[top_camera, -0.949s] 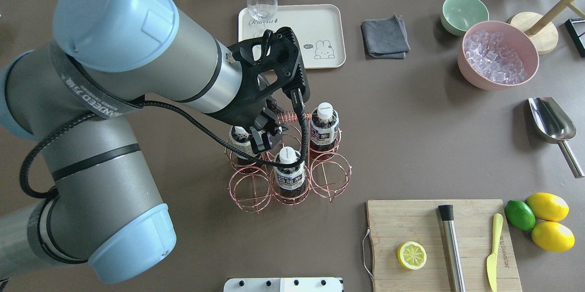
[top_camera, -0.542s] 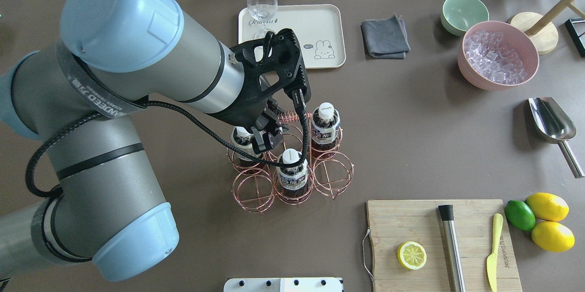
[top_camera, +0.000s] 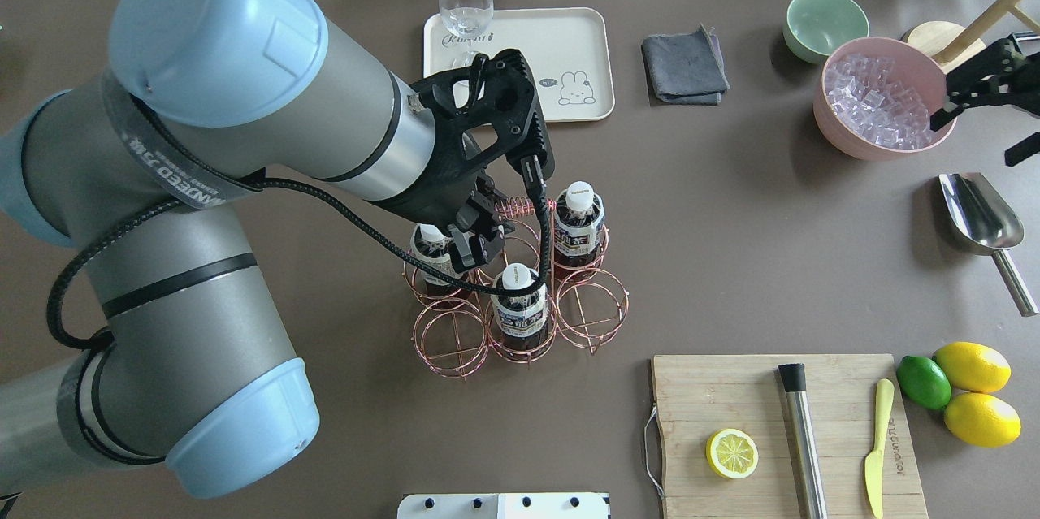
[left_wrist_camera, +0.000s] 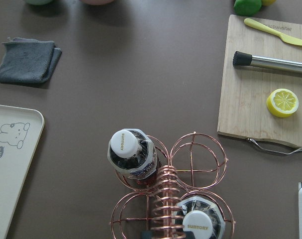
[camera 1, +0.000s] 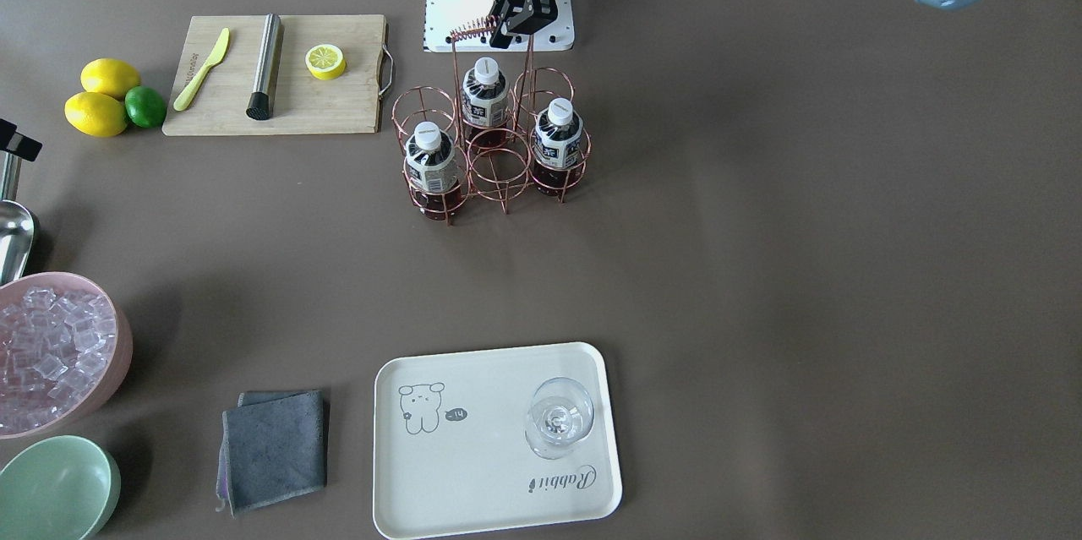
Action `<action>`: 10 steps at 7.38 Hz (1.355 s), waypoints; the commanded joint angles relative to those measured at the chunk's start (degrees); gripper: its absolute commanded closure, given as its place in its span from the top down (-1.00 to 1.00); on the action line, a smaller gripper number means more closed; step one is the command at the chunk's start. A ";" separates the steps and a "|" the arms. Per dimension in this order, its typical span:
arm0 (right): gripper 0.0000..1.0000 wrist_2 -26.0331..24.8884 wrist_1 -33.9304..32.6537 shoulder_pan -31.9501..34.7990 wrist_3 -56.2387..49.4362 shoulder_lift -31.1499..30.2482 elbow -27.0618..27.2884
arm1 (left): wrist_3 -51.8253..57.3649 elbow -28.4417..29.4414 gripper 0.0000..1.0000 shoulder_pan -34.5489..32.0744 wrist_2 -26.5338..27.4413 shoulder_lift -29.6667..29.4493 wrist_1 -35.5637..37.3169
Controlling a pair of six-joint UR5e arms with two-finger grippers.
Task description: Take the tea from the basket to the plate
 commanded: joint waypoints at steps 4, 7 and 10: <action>0.99 -6.64 0.08 -23.59 36.79 27.47 -6.54 | -0.42 -0.15 -1.00 -0.09 -0.02 -0.21 -0.03; 0.86 -7.52 0.17 -26.70 39.43 31.19 -9.02 | -0.42 -0.06 -1.00 0.00 -0.02 -0.21 -0.03; 0.74 -9.72 0.17 -29.86 41.10 32.60 -9.20 | -0.42 -0.06 -1.00 0.26 0.07 -0.21 -0.03</action>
